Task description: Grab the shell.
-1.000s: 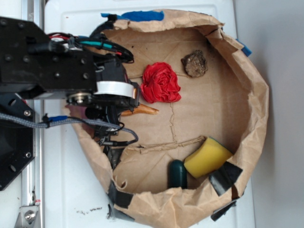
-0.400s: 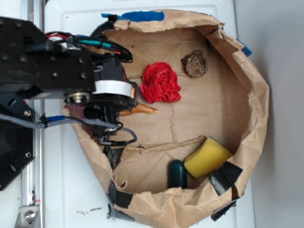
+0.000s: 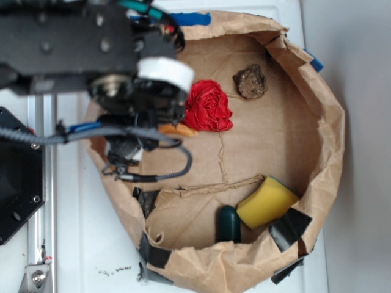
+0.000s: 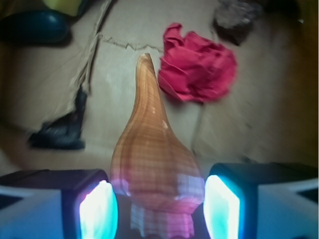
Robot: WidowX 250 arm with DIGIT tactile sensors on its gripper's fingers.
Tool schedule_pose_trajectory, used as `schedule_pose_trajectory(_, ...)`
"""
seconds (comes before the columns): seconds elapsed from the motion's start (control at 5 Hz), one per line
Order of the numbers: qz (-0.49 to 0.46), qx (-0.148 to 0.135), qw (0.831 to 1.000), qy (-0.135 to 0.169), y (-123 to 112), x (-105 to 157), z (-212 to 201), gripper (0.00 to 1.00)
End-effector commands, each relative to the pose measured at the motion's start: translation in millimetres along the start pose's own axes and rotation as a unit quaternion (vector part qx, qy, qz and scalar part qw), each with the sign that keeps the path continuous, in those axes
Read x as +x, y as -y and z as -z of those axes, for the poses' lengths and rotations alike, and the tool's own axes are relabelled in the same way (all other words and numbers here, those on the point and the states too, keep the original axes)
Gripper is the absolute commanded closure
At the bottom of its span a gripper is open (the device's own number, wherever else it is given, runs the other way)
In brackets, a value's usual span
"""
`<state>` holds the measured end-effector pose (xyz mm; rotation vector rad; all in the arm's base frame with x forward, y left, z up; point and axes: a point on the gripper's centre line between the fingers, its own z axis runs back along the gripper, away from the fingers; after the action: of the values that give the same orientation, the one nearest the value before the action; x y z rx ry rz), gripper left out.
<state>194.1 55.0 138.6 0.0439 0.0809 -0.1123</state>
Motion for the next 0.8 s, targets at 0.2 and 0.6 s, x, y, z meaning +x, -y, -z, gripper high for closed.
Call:
schedule_pose_trajectory(0.2, -0.053, -0.015, 0.994, 0.091, -22.6, -7.8, -100.2, 1.0)
schedule_pose_trajectory(0.6, -0.029, -0.007, 0.995, 0.09, -18.0, -5.8, -93.5, 0.0)
